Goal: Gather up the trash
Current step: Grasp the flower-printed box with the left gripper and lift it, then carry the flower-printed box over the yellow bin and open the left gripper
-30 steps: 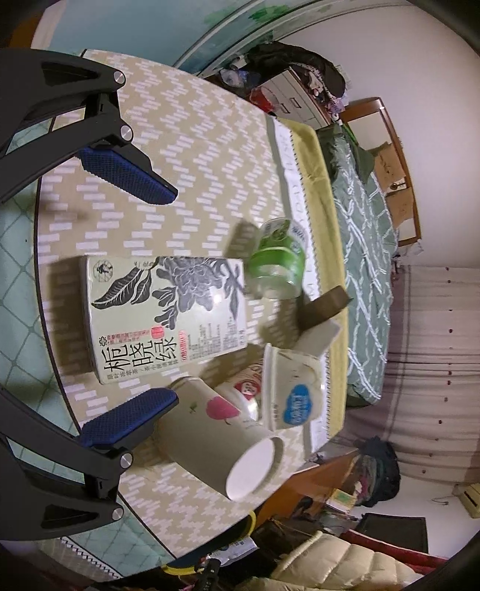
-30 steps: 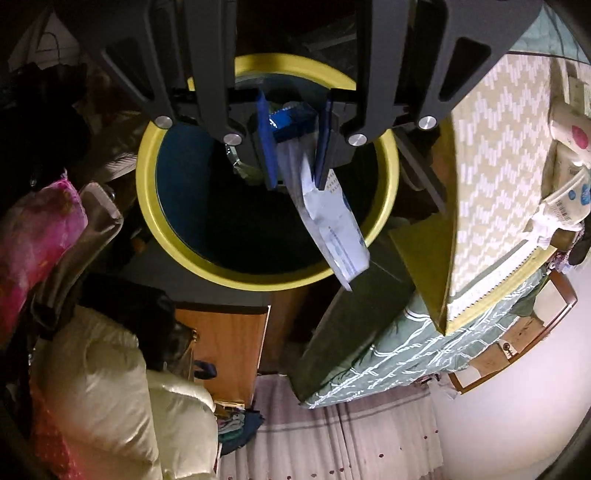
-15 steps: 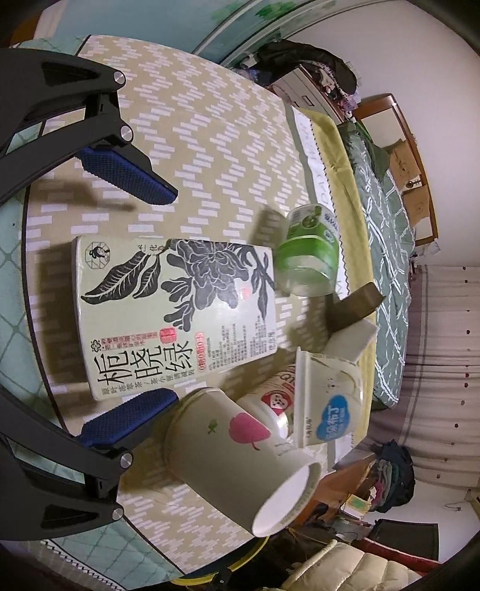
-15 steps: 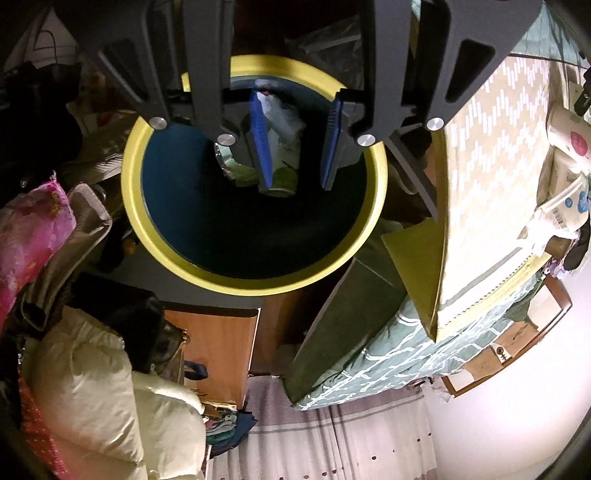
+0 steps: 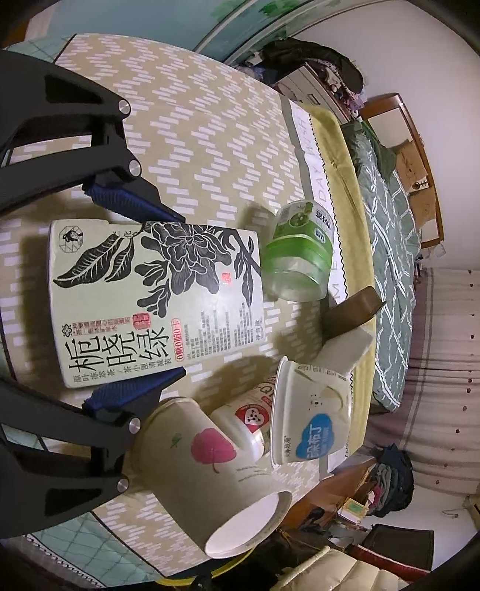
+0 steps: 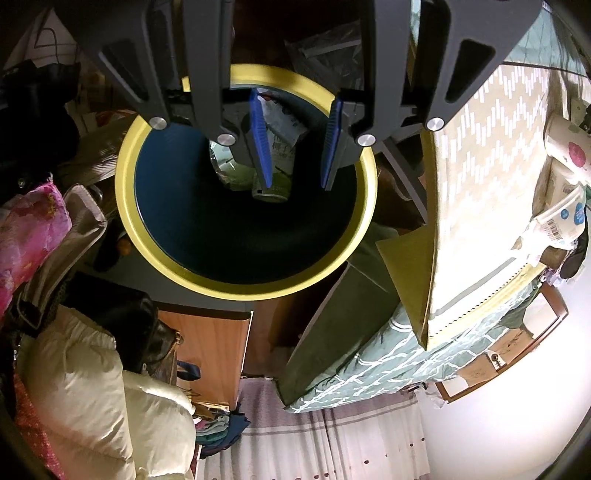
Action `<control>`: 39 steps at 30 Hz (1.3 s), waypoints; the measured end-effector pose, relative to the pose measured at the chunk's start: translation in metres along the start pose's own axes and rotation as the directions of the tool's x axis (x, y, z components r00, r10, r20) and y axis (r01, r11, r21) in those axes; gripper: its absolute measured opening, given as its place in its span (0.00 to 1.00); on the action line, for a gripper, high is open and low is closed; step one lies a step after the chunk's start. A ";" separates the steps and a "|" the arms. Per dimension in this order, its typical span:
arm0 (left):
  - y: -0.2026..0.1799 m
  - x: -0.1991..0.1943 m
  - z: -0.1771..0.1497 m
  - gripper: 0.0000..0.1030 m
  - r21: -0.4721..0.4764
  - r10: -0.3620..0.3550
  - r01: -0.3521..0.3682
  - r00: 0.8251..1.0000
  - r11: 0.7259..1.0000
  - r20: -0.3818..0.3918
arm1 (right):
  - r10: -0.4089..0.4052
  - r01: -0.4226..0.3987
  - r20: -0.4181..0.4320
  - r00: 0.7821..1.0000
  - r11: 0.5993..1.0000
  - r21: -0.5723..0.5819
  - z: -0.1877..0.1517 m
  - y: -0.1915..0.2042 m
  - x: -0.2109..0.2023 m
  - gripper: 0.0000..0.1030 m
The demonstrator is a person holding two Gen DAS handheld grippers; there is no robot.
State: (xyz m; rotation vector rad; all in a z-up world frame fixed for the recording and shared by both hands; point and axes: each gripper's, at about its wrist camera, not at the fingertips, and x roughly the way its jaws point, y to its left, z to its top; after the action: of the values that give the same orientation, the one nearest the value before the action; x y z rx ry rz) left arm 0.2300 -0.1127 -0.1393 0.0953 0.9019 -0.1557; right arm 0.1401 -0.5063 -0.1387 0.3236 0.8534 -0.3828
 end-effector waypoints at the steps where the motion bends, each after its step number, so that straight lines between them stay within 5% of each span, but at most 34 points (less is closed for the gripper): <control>1: 0.002 -0.001 0.000 0.70 -0.001 -0.002 0.002 1.000 1.000 0.001 | 0.003 -0.003 0.000 1.000 1.000 0.000 -0.001 0.000 0.000 0.25; 14: 0.002 -0.079 -0.018 0.69 0.031 -0.021 0.017 0.992 0.999 0.127 | 0.048 -0.047 0.020 0.999 0.999 -0.009 -0.004 0.000 -0.010 0.25; 25: -0.042 -0.160 -0.010 0.69 0.136 -0.154 0.123 0.957 0.983 0.246 | 0.052 -0.052 0.094 0.994 0.999 0.001 -0.005 -0.013 -0.042 0.25; 32: -0.108 -0.166 0.006 0.69 0.254 -0.287 0.230 0.932 0.940 0.221 | 0.016 -0.019 0.122 0.992 0.999 0.030 -0.008 -0.034 -0.052 0.25; 39: -0.194 -0.144 0.027 0.69 0.368 -0.419 0.344 0.896 0.864 0.147 | -0.036 0.025 0.134 0.990 0.997 0.077 -0.011 -0.065 -0.057 0.25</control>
State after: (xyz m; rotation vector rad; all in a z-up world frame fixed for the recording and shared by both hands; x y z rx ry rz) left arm 0.1298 -0.2939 -0.0127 0.2087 0.6531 -0.6840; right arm 0.0695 -0.5477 -0.1091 0.3505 0.7127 -0.4610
